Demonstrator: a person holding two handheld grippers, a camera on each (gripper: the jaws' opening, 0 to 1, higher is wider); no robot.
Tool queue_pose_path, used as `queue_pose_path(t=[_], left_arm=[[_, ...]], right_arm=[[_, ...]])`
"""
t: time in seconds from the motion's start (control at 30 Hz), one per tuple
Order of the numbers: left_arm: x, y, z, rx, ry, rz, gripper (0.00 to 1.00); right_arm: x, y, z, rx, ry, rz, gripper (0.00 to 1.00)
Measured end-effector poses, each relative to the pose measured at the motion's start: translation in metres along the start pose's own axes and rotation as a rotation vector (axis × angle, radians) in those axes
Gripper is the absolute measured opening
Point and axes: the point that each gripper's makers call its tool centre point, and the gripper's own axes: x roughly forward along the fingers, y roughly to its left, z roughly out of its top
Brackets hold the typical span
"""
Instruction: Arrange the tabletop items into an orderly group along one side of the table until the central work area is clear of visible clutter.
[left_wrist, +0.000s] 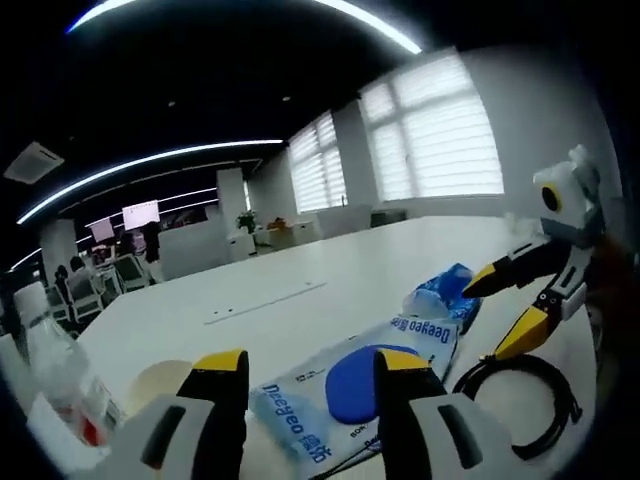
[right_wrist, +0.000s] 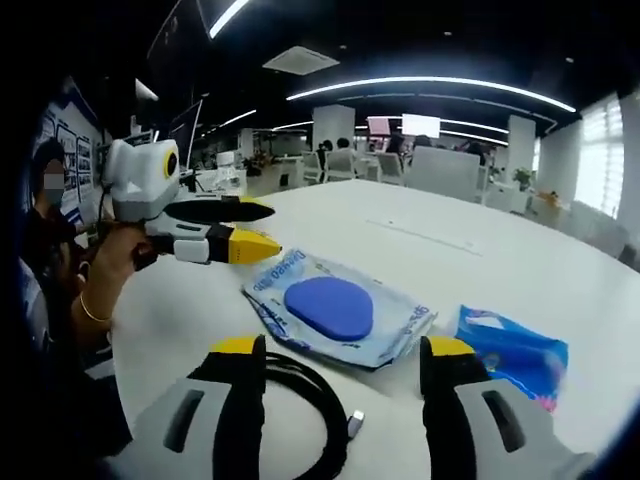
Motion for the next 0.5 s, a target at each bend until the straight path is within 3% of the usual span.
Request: queue_pose_path(t=[0.1,0.5], left_arm=[[-0.003,0.000,0.001,-0.010,-0.004,0.007,0.59],[-0.014,-0.015,-0.001,-0.032,0.024,-0.072,0.64]], right_arm=[[-0.001,0.003,-0.001,0.000,0.007,0.001,0.66],[-0.006,0.012,-0.001,0.039,0.010,0.036,0.77]])
